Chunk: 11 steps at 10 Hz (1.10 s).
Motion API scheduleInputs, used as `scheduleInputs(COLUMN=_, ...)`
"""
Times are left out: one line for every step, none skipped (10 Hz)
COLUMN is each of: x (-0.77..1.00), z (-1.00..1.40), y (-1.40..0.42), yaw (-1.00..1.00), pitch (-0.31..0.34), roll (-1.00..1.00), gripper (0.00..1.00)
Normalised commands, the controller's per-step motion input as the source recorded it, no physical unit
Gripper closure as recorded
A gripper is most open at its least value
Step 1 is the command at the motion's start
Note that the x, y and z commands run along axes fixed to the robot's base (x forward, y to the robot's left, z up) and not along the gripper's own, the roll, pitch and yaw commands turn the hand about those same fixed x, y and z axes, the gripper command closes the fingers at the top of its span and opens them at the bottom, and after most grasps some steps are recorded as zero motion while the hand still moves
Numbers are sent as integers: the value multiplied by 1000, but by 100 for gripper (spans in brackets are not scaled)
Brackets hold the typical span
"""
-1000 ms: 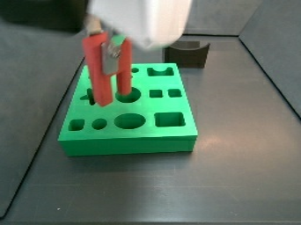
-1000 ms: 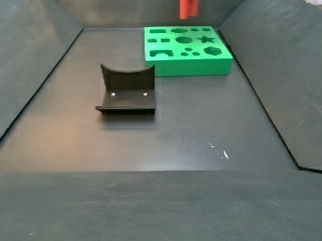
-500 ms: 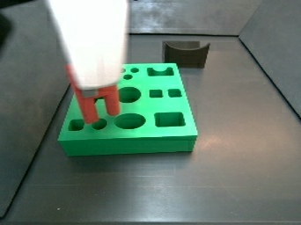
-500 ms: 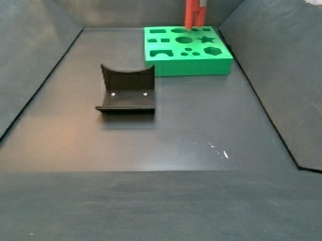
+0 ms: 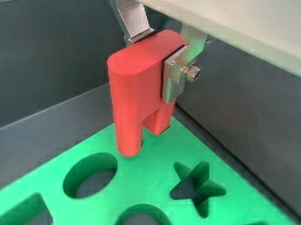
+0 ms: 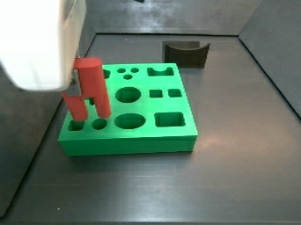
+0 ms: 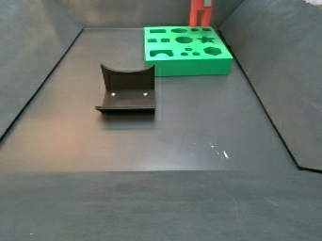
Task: Insert the square-circle object.
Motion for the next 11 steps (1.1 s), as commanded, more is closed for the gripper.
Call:
scheduleInputs(x=-211, z=-283, y=-129, yaw=-494, pitch=-57, roll=-106, gripper=100)
scheduleInputs(x=-214, z=-217, y=-57, yaw=-171, pitch=-66, roll=-89, gripper=100)
scheduleInputs(x=-23, z=-3, y=0, yaw=0, pitch=-46, roll=0, gripper=100)
scheduleInputs(x=0, z=0, y=0, yaw=34, pitch=0, roll=10, gripper=100)
scheduleInputs(x=0, z=-160, y=0, yaw=0, pitch=0, roll=0, gripper=100)
scheduleInputs(x=51, z=-474, y=0, yaw=0, pitch=-43, roll=0, gripper=100)
scheduleInputs(x=34, z=-534, y=0, yaw=0, pitch=-71, roll=0, gripper=100)
scheduleInputs(x=0, z=-546, y=0, yaw=0, pitch=-103, roll=0, gripper=100)
scheduleInputs(x=0, z=-671, y=0, yaw=0, pitch=-149, roll=0, gripper=100)
scheduleInputs(x=0, z=-649, y=-40, yaw=0, pitch=-187, roll=14, gripper=100)
scheduleInputs(x=-146, z=-606, y=-34, yaw=49, pitch=-210, roll=63, gripper=100)
